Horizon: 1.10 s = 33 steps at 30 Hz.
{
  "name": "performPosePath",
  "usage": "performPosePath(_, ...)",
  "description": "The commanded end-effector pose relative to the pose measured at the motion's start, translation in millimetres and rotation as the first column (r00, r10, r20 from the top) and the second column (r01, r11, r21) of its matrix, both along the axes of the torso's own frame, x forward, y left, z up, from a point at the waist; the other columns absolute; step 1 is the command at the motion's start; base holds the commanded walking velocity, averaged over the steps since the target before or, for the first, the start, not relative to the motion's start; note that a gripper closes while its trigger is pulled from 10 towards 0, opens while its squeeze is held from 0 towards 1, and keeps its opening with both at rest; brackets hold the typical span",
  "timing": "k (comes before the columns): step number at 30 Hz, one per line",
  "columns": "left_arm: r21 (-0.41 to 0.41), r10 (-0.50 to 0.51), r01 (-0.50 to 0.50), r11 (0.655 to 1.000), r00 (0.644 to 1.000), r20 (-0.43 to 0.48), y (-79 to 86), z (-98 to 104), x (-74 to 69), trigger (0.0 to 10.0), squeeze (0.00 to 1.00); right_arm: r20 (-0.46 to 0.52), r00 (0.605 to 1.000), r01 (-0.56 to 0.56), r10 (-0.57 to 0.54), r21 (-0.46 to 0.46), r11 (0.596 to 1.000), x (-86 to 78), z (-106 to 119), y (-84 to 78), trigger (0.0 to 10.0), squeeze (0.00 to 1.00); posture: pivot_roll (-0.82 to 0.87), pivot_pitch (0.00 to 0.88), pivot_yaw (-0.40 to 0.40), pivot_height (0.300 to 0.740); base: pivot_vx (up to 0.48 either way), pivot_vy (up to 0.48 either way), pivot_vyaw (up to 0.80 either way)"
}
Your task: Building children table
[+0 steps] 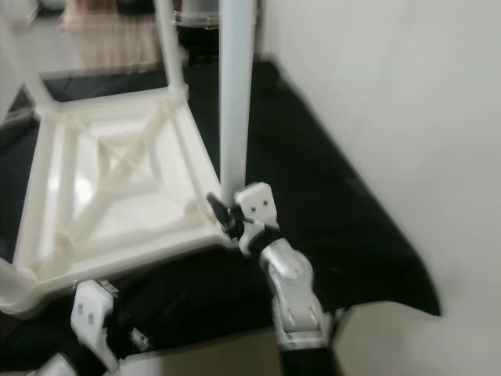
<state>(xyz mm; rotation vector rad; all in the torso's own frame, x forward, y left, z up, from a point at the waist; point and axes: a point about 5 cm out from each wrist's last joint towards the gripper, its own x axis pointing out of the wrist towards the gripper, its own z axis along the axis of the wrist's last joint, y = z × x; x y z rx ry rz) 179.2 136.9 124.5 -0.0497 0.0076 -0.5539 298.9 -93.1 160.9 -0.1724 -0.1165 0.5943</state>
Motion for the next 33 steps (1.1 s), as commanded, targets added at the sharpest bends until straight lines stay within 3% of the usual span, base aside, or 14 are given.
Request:
performPosePath(1,0.009,-0.028,0.029,1.000,0.999,-0.020,-2.3,-3.7,1.6,10.0,0.00,-0.136,0.982,-0.147,0.131,-0.109,0.983,-6.4,-31.0,18.9,0.0,0.00,0.08,0.160,-0.020,0.740,0.000,0.000,0.00)
performPosePath(5,0.005,-0.011,0.011,1.000,1.000,-0.019,-1.5,-4.2,2.4,10.0,0.00,-0.159,0.977,-0.156,0.140,-0.092,0.984,-4.8,-29.8,20.9,0.0,0.00,0.08,0.154,-0.023,0.740,0.000,0.000,0.00)
performPosePath(6,0.006,-0.004,0.005,1.000,1.000,-0.017,-1.2,-4.1,2.8,10.0,0.00,-0.164,0.977,-0.152,0.136,-0.092,0.984,-3.8,-29.5,20.3,10.0,0.00,0.09,0.151,-0.026,0.740,0.000,0.000,0.00)
performPosePath(8,0.005,0.008,-0.008,1.000,1.000,-0.014,-0.2,-4.0,3.4,10.0,0.00,-0.162,0.975,-0.165,0.153,-0.064,0.984,-5.6,-24.5,23.8,10.0,0.00,0.09,0.150,-0.026,0.740,0.000,0.000,0.00)
performPosePath(9,0.006,0.010,-0.010,1.000,1.000,-0.012,-0.5,-3.9,4.4,10.0,0.00,-0.154,0.951,-0.274,0.268,-0.014,0.962,-6.8,-12.9,29.7,10.0,1.00,0.09,0.146,-0.030,0.740,0.000,0.000,0.00)
performPosePath(12,0.006,0.009,-0.009,1.000,1.000,-0.010,-0.8,-3.8,5.1,10.0,0.00,-0.136,0.918,-0.374,0.372,0.015,0.927,-8.6,-2.1,33.4,10.0,1.00,0.09,0.143,-0.028,0.740,0.000,0.000,0.00)
performPosePath(13,0.006,0.006,-0.005,1.000,1.000,-0.009,-1.2,-3.8,6.2,10.0,0.00,-0.089,0.883,-0.462,0.462,0.021,0.887,-1.4,10.6,31.0,10.0,1.00,0.09,0.143,-0.027,0.740,0.000,0.000,0.00)
performPosePath(14,0.006,0.003,-0.003,1.000,1.000,-0.008,-1.5,-3.7,6.6,10.0,0.00,-0.073,0.859,-0.508,0.507,0.009,0.861,4.1,16.8,27.7,10.0,0.00,0.09,0.141,-0.026,0.740,0.000,0.000,0.00)
performPosePath(24,0.005,0.003,-0.003,1.000,1.000,-0.007,-2.7,-3.8,6.7,10.0,0.00,-0.100,0.710,-0.704,0.697,-0.072,0.706,25.1,32.2,16.8,10.0,0.00,0.11,0.142,-0.026,0.740,0.000,0.000,0.00)
performPosePath(25,0.007,0.004,-0.004,1.000,1.000,-0.005,-3.6,-3.6,6.2,10.0,0.00,-0.138,0.685,-0.728,0.715,-0.130,0.673,33.1,32.9,18.0,10.0,0.00,0.11,0.145,-0.037,0.740,0.000,0.000,0.00)
performPosePath(29,0.008,0.005,-0.005,1.000,1.000,-0.004,-4.5,-3.6,5.6,10.0,0.00,-0.162,0.670,-0.742,0.724,-0.161,0.651,39.3,33.3,19.3,10.0,0.00,0.12,0.145,-0.039,0.740,0.000,0.000,0.00)
performPosePath(31,0.009,0.006,-0.006,1.000,1.000,-0.003,-4.9,-3.7,5.1,10.0,0.00,-0.176,0.656,-0.755,0.734,-0.167,0.634,41.7,33.9,20.7,9.4,0.00,0.12,0.147,-0.041,0.740,0.000,0.000,0.00)
performPosePath(32,0.010,0.008,-0.008,1.000,1.000,-0.003,-5.2,-3.9,4.6,10.0,0.00,-0.186,0.643,-0.766,0.743,-0.163,0.621,45.1,35.1,21.6,0.0,0.00,0.12,0.148,-0.041,0.740,0.000,0.000,0.00)
performPosePath(33,0.010,0.009,-0.009,1.000,1.000,-0.003,-5.7,-4.0,4.0,10.0,0.00,-0.198,0.634,-0.773,0.748,-0.156,0.614,47.9,35.5,21.8,0.0,0.00,0.13,0.150,-0.042,0.740,0.000,0.000,0.00)
